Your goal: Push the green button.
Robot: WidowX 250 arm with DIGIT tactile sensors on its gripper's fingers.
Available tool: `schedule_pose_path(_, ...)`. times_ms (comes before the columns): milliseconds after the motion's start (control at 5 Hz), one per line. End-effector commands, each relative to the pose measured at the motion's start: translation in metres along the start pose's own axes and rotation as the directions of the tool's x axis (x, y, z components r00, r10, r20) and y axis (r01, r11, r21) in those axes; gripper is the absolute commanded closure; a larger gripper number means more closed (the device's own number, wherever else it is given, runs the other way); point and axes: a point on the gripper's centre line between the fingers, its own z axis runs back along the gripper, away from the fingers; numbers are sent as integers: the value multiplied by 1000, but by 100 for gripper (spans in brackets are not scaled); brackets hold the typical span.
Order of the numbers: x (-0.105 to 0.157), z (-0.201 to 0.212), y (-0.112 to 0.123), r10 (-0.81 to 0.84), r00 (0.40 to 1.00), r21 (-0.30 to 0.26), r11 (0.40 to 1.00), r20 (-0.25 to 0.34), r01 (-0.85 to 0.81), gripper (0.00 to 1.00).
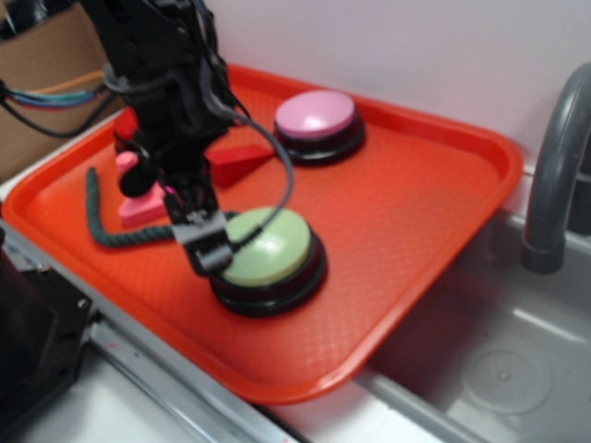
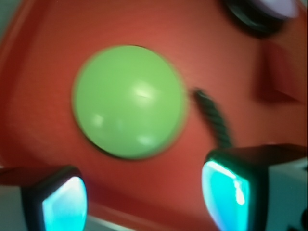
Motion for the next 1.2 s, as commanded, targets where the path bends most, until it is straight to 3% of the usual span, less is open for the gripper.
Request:
schedule_pose_path(0,41,-8,-9,7,998,-23,1000,-63,-9,0)
schedule_pose_path(200,29,-17,-6,24,994,-26,999,-103,-27,0)
schedule_pose_path(600,13,26,-13,17,999,70,997,-30,-15,0)
schedule_pose_path(1000,13,44,-8,46,995,1,999,-87,-46,0)
